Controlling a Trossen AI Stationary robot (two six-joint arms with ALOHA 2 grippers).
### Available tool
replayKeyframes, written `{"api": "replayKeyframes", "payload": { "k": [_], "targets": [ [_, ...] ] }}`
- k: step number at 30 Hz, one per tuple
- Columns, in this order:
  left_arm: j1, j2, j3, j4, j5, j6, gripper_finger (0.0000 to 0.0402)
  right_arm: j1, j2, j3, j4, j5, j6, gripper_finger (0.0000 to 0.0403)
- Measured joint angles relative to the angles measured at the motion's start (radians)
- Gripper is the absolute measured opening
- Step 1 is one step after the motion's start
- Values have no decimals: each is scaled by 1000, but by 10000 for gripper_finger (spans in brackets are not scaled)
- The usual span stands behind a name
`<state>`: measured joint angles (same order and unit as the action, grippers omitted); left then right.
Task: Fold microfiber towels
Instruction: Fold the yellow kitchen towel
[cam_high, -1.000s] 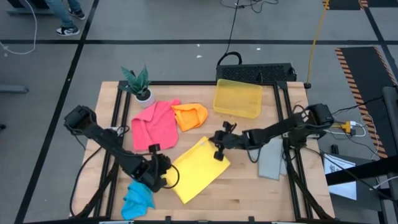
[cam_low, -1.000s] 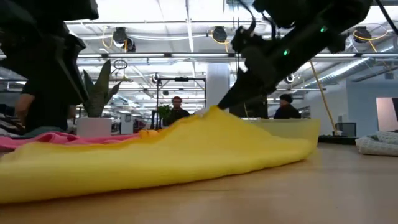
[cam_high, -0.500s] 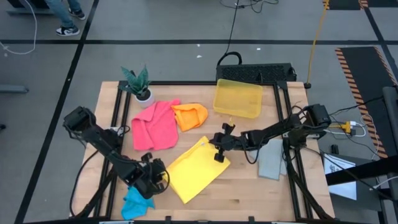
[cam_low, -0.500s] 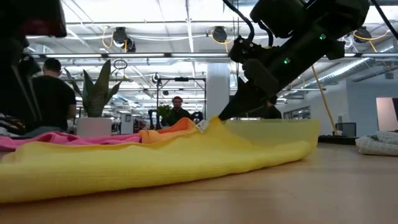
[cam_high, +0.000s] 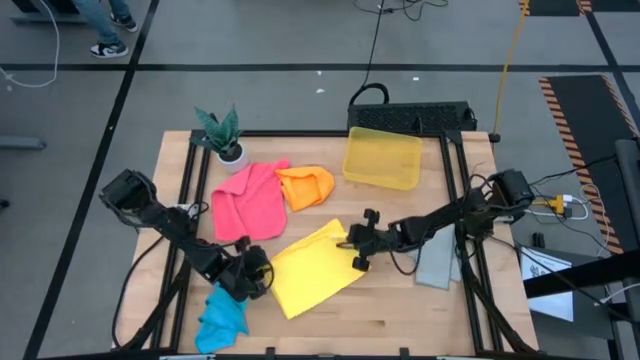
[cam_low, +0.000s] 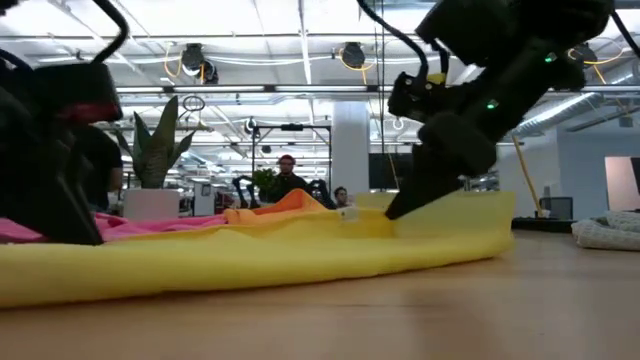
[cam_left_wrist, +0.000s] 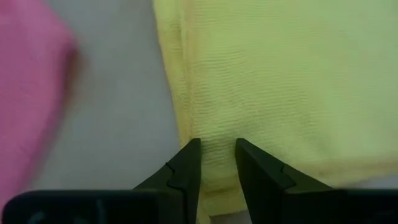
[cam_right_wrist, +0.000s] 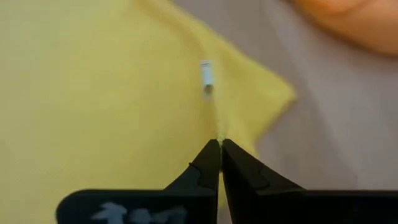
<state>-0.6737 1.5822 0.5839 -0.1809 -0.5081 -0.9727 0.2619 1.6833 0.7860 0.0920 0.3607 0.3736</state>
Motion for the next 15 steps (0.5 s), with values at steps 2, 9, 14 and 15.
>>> {"api": "replayKeyframes", "payload": {
  "k": [2, 9, 14, 15],
  "targets": [
    [30, 1, -1, 0, -32, 98, 106, 50, 0, 0, -7, 0, 54, 2],
    [142, -13, 94, -142, 76, 441, 106, 249, 0, 0, 54, 3, 136, 2],
    [134, -23, 265, -460, 104, 415, 106, 286, 0, 0, 75, 35, 137, 2],
    [130, -23, 284, -486, 99, 413, 106, 286, 0, 0, 72, 56, 136, 2]
  ]
}}
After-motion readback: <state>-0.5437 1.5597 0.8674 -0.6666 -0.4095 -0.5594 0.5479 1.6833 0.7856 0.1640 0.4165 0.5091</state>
